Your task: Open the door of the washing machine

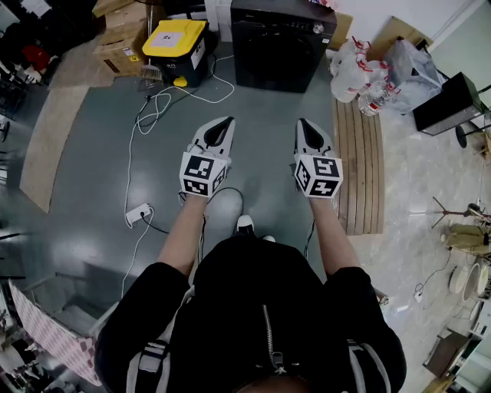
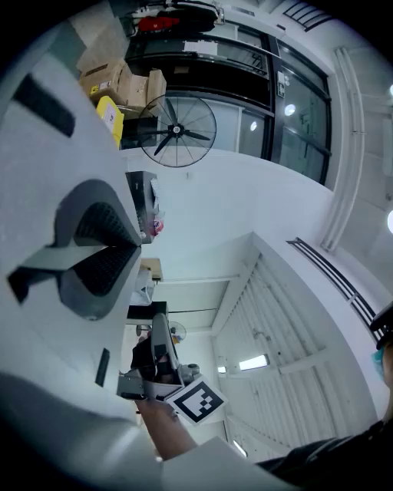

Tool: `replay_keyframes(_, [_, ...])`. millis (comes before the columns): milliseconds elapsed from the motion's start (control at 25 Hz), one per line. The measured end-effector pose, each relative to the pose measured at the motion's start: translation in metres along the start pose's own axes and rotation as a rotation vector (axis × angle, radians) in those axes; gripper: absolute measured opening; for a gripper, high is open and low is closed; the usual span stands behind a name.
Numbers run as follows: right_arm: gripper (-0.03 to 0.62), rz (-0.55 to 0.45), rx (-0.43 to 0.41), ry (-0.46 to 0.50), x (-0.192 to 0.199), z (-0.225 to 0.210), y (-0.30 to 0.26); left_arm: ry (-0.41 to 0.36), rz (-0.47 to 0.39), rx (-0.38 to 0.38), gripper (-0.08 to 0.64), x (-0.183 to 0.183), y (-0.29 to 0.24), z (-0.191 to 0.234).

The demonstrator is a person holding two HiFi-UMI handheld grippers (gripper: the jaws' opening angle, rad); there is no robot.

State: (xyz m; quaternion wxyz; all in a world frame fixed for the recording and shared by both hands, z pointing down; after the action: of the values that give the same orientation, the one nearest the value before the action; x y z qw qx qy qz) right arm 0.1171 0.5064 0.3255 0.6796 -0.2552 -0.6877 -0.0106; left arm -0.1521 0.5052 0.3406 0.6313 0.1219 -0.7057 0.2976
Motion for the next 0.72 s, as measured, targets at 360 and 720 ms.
replay_keyframes(360, [0.003, 0.000, -0.013, 0.034, 0.018, 0.019, -0.007, 0.008, 0.005, 0.001, 0.000, 0.014, 0.008, 0.006])
replay_keyframes(720, [0.005, -0.024, 0.010, 0.040, -0.007, 0.009, -0.056, 0.002, 0.002, 0.019, 0.000, 0.002, -0.028, 0.038])
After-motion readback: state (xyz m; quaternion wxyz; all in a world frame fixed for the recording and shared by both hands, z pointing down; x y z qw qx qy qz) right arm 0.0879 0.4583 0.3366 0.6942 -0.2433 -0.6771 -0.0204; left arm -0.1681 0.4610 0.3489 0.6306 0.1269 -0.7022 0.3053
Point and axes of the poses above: the fingertips, and each gripper's own axes: y backward along the fingers, z to its left, x out of its underside, the point moved 10 cm from there along y, backward along the fingers, and after that the axes turned 9 degrees about z, right-handed, at the moved point
